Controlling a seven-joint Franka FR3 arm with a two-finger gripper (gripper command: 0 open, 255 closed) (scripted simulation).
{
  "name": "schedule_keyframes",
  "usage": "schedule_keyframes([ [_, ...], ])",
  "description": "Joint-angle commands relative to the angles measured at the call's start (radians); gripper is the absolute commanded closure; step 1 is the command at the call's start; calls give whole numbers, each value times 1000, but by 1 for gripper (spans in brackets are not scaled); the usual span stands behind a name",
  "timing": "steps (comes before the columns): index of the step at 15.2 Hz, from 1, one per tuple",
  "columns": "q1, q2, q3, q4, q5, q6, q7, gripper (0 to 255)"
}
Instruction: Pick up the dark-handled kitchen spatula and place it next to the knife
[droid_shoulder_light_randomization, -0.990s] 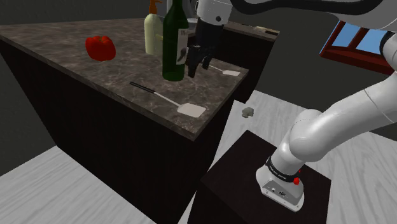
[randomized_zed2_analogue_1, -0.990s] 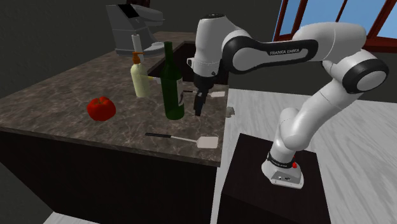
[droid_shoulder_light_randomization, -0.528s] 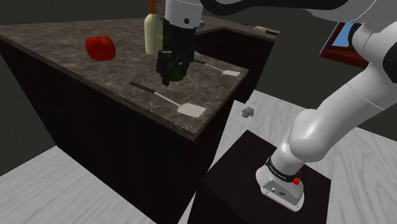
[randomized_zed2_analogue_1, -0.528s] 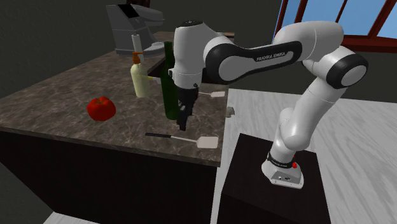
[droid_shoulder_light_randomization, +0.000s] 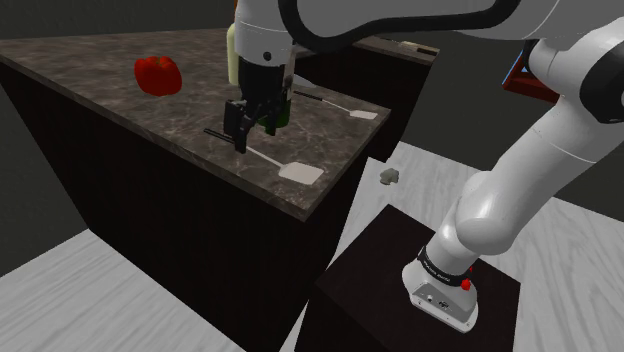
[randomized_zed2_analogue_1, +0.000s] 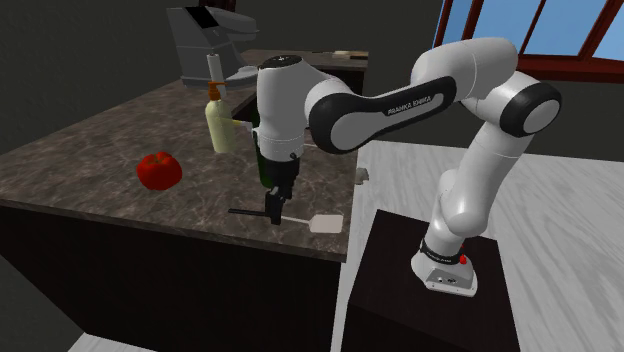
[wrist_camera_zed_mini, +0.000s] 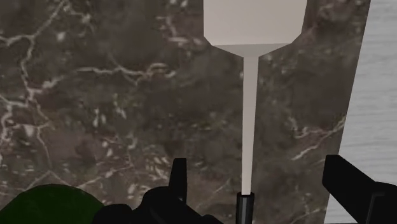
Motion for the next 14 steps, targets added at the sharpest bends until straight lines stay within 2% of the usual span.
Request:
schedule_keyframes([
  [1,1,1,1,-25,0,27,1,0],
  [9,1,2,1,-32,0,34,1,0],
  [10,1,2,1,-32,0,34,1,255],
  [14,1,2,1,-32,0,34,1,255],
])
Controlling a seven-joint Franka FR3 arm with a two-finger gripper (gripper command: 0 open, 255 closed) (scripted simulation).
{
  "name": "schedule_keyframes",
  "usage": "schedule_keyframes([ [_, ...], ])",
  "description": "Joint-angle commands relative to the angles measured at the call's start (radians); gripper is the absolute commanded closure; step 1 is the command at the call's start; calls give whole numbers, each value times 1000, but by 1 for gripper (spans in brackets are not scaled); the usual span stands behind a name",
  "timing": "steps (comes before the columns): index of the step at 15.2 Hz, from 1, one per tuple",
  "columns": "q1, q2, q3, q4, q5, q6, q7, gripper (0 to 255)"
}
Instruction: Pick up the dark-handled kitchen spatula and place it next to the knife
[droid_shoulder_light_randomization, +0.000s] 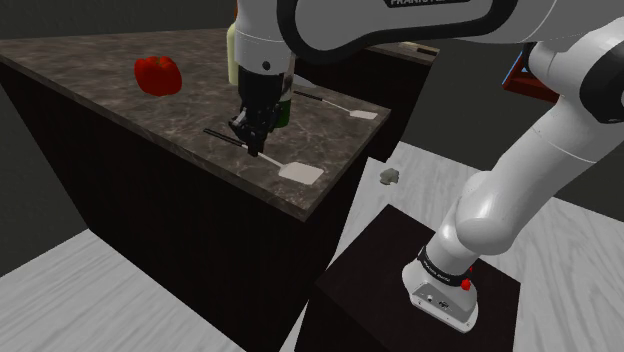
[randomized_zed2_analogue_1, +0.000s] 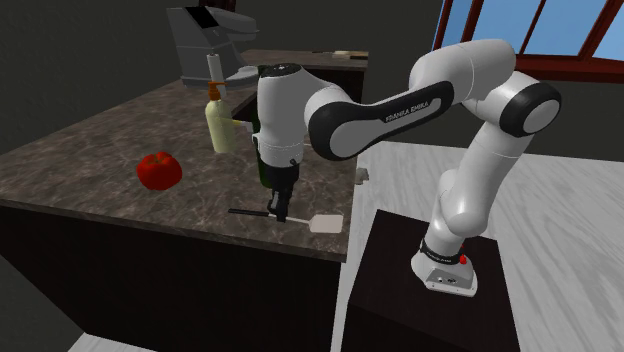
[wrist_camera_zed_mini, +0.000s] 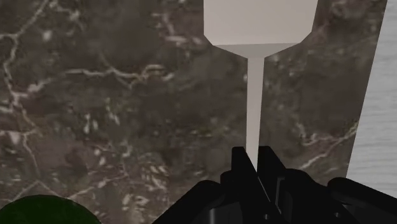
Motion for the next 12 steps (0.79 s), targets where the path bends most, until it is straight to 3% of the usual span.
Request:
schedule_keyframes([
  [1,0,0,0,0,0,0,0,255],
  [5,0,0,0,0,0,0,0,255],
  [12,-2,6,-2,100,-4,-94,1,255],
])
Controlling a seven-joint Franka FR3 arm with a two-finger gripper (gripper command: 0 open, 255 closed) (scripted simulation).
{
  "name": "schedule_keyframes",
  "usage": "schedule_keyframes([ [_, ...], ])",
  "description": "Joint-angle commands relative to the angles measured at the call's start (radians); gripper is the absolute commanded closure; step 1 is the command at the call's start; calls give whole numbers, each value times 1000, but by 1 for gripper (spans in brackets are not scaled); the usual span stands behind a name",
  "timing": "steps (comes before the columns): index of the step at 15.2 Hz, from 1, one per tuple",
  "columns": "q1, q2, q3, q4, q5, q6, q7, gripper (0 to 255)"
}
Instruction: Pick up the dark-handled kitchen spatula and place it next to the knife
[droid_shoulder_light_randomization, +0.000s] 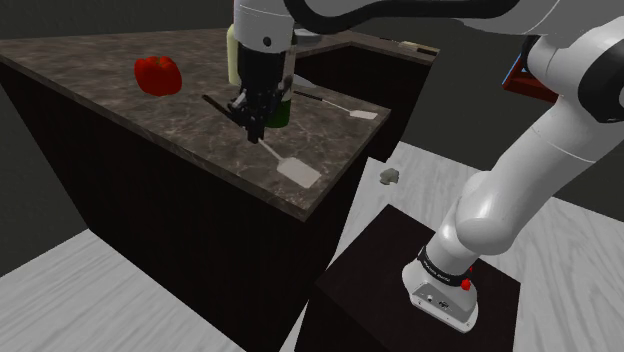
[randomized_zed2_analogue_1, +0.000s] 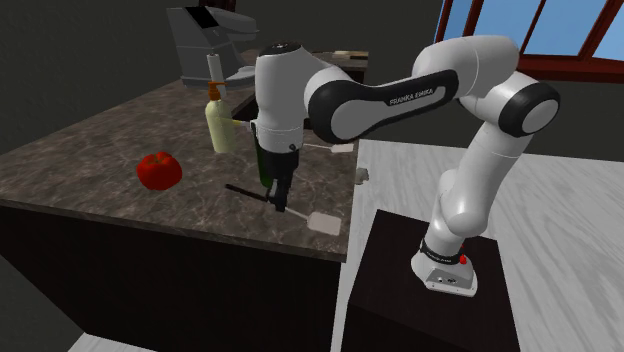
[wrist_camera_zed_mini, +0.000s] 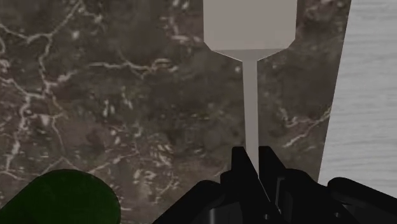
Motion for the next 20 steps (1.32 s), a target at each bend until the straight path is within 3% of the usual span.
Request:
schedule_keyframes([
  [1,0,4,0,28,-2,-26,1,255],
  [17,1,71,11,309,-35,-246,22,255],
  [20,-33,62,-32,298,-29,-243,-54,255],
])
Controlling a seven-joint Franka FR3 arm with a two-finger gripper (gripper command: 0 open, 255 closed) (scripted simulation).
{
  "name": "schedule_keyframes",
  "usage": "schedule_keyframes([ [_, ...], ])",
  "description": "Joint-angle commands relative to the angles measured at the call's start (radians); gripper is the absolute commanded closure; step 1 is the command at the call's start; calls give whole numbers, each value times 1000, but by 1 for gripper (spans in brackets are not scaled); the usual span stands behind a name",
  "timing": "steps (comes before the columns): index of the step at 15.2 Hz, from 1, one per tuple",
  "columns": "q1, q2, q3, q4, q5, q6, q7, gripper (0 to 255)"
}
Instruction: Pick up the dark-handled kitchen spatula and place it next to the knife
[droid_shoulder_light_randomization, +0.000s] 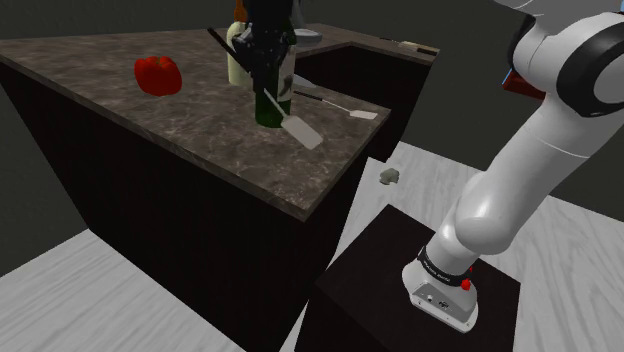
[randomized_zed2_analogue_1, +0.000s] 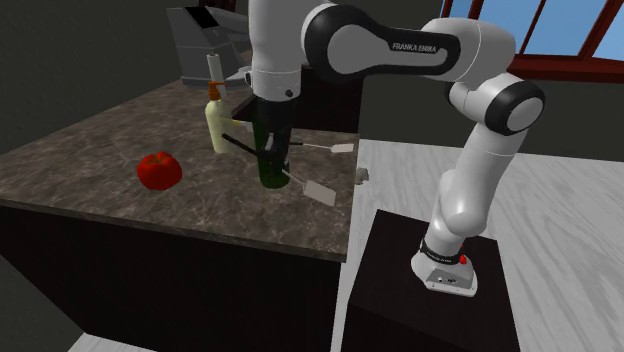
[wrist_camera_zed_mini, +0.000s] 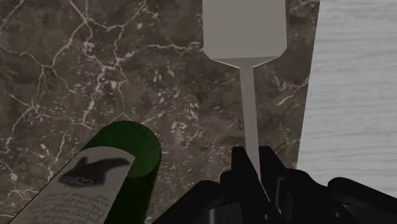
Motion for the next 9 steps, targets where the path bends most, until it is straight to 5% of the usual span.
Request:
schedule_keyframes([
  [1,-21,0,-26,-2,1,2,-48,255],
  [9,-105,39,-126,36,-8,0,-232,255],
])
